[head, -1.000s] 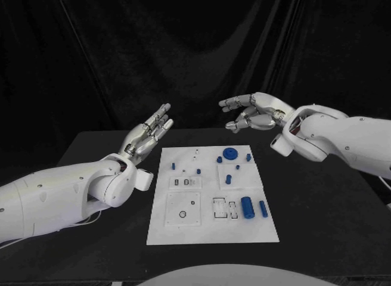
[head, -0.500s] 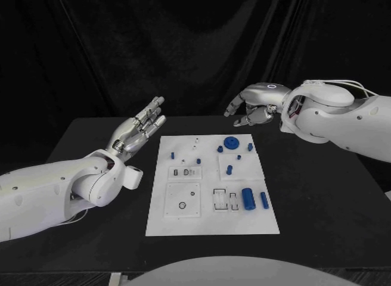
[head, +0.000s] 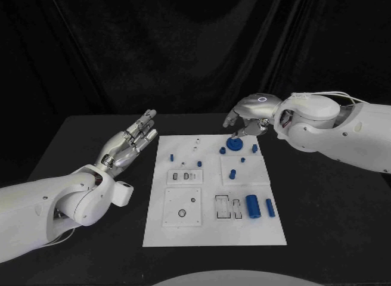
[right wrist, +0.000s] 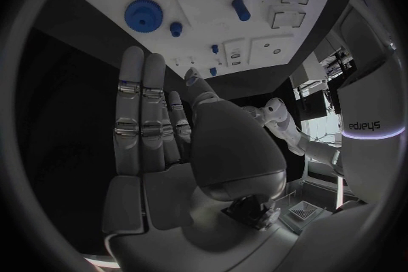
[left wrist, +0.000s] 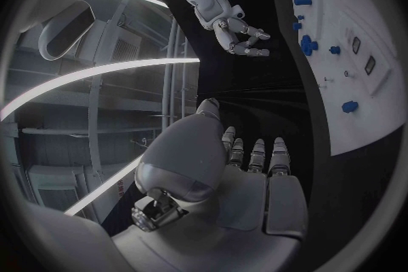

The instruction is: Assemble the parts on the task board

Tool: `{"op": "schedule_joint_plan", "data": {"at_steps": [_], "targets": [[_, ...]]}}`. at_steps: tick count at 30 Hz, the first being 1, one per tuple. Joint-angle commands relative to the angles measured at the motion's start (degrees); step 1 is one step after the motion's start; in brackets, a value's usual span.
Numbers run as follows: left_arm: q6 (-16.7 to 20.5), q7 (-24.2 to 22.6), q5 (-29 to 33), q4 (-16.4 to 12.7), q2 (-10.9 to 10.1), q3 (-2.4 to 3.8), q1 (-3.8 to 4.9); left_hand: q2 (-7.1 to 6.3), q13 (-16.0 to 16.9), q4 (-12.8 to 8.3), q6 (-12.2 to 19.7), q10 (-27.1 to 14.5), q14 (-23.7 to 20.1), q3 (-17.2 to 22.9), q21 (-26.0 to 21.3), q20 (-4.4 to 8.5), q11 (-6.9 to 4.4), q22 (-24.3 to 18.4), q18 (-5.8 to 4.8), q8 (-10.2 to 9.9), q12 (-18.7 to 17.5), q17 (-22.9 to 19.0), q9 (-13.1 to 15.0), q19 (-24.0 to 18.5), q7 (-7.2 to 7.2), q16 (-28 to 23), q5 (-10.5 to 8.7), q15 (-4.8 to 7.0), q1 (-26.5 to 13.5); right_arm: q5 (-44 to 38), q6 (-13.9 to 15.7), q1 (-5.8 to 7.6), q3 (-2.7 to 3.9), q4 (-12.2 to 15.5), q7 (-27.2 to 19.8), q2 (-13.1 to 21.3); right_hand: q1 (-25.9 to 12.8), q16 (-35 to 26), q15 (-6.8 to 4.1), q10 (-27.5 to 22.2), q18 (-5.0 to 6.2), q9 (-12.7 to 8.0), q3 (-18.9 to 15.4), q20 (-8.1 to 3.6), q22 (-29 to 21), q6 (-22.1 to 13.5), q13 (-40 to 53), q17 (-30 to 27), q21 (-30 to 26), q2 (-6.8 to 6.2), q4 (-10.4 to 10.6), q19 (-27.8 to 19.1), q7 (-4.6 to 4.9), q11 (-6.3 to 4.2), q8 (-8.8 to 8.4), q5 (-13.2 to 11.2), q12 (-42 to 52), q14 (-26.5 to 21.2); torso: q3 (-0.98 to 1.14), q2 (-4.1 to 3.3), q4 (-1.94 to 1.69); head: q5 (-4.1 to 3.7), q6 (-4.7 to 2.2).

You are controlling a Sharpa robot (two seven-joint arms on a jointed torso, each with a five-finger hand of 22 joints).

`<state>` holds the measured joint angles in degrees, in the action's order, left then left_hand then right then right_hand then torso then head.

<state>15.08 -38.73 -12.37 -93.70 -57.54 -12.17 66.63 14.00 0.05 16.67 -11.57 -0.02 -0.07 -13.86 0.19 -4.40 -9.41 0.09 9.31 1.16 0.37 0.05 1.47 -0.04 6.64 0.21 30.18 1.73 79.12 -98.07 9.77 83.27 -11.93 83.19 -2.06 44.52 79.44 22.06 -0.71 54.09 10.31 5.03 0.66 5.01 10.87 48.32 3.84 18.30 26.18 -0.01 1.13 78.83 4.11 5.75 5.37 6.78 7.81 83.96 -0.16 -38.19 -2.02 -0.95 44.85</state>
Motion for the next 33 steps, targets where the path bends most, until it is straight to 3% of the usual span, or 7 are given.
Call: {"op": "schedule_joint_plan", "data": {"at_steps": [1, 3, 11, 17, 22, 25, 33], "targets": [[-1.6, -9.6, -0.5, -0.4, -0.2, 0.07, 0.15, -0.06, -0.1, 0.0, 0.0, 0.0, 0.1, 0.3, -0.2, -0.51, 0.46, -0.1, 0.75, 0.3, -0.4, -0.1, 0.1, 0.0, -0.54, -0.2, 0.51, -0.51, 0.7, -2.8, 0.3, -0.13, 0.05, 0.0, 1.4, -0.1, -0.2, 0.7, -0.05, 0.5, 0.07, -0.3, 1.1, -0.1, 0.3, -0.7, 0.1, 1.0, 0.3, -0.88, 0.9, 0.5, 0.02, 0.06, -0.99, -0.2, -0.8, 1.2, 0.04, -1.83, -0.49, -0.31, -0.61], [-1.8, -9.5, -0.5, -0.4, -0.3, 0.07, 0.15, -0.06, -0.1, 0.0, 0.0, 0.0, 0.1, 0.4, -0.2, -0.54, 0.53, -0.1, 0.74, 0.3, -0.4, -0.1, 0.1, 0.0, -0.6, -0.2, 0.63, -0.54, 0.7, -2.8, 0.2, -0.2, 0.05, 0.0, 1.2, -0.2, -0.1, 1.1, -0.05, 0.6, 0.07, -0.6, 1.8, -0.1, 0.5, -1.1, 0.1, 1.6, 0.4, -1.23, 1.3, 0.6, 0.32, 0.05, -1.4, -0.1, -1.2, 1.2, 0.09, -2.55, -0.89, -0.96, -1.32], [-2.2, -9.3, -0.5, -0.5, -0.4, 0.07, 0.16, -0.04, -0.1, -0.1, -0.3, 0.0, 0.1, 0.6, -0.2, -0.71, 0.98, -0.1, 0.7, 0.4, -0.4, -0.1, 0.1, 0.0, -1.02, -0.2, 1.23, -0.79, 1.2, -2.9, 0.1, -0.75, 0.05, -0.2, 0.5, -0.5, 1.4, 1.9, 0.45, 1.1, -0.04, -1.3, 3.9, 0.15, 1.2, -4.1, 0.0, 3.0, 1.0, -1.76, 1.1, 0.7, 1.19, 0.07, -1.8, 2.0, -2.3, 0.9, 0.26, -4.07, -1.08, -1.6, -2.46], [-2.3, -9.3, -0.5, -0.5, -0.4, 0.07, 0.17, -0.09, -0.1, -0.1, -0.4, 0.0, 0.1, 0.7, -0.2, -0.74, 1.11, -0.1, 0.69, 0.4, -0.4, -0.1, 0.1, 0.0, -1.14, -0.2, 1.53, -0.8, 1.4, -2.9, -0.5, -1.21, 0.05, -0.6, 0.3, -0.8, 1.9, 2.1, 0.5, 1.2, -0.04, -1.3, 4.4, 0.17, 1.5, -3.1, 0.0, 3.4, 1.1, -1.79, 0.9, 0.5, 1.09, 0.06, -1.61, 2.4, -2.5, 0.7, 0.31, -4.34, -1.02, -1.83, -2.44], [-2.5, -9.3, -0.5, -0.4, -0.3, 0.06, 0.17, -0.17, -0.1, -0.1, -0.5, 0.0, 0.1, 0.8, -0.2, -0.76, 1.31, -0.1, 0.68, 0.4, -0.4, -0.1, 0.1, 0.0, -1.31, -0.2, 1.89, -0.84, 1.7, -2.9, -0.9, -1.7, 0.04, -1.2, 0.0, -1.1, 2.1, 2.5, 0.64, 2.2, -0.06, -1.1, 5.0, 0.26, 1.9, -0.6, 0.0, 4.1, 1.4, -1.85, 0.9, 0.4, 1.3, -0.03, -1.17, 2.6, -2.6, 0.6, 0.11, -4.2, -0.86, -1.8, -2.15], [-2.6, -9.2, -0.5, -0.4, -0.2, 0.06, 0.17, -0.21, -0.1, -0.1, -0.6, 0.0, 0.1, 0.9, -0.2, -0.83, 1.7, -0.1, 0.67, 0.4, -0.4, -0.1, 0.1, 0.0, -1.68, -0.2, 2.12, -0.92, 1.9, -2.9, -1.0, -1.95, 0.04, -1.6, -0.1, -1.4, 2.1, 2.9, 0.86, 2.9, -0.12, -1.0, 5.5, 0.39, 2.4, 0.6, 0.0, 4.7, 1.8, -1.91, 0.9, 0.1, 1.54, 0.01, -0.87, 2.9, -2.7, 0.4, 0.02, -4.09, -1.01, -1.9, -1.91], [-2.8, -9.0, -0.5, -0.3, -0.1, 0.06, 0.17, -0.25, -0.1, -0.1, -1.4, 0.0, 0.1, 1.0, -0.2, -0.91, 2.17, -0.1, 0.66, 0.6, -0.4, -0.1, 0.3, 0.0, -2.16, -0.2, 2.27, -1.02, 2.2, -2.9, -1.2, -2.34, 0.04, -2.2, -0.2, -1.7, 2.2, 3.8, 0.85, 3.8, -0.08, -1.0, 6.3, 0.41, 3.3, 2.1, -0.1, 6.0, 2.7, -2.1, 0.7, 0.0, 2.11, -0.01, -0.73, 3.3, -3.1, 0.5, -0.03, -3.82, -1.01, -1.67, -1.3]]}}
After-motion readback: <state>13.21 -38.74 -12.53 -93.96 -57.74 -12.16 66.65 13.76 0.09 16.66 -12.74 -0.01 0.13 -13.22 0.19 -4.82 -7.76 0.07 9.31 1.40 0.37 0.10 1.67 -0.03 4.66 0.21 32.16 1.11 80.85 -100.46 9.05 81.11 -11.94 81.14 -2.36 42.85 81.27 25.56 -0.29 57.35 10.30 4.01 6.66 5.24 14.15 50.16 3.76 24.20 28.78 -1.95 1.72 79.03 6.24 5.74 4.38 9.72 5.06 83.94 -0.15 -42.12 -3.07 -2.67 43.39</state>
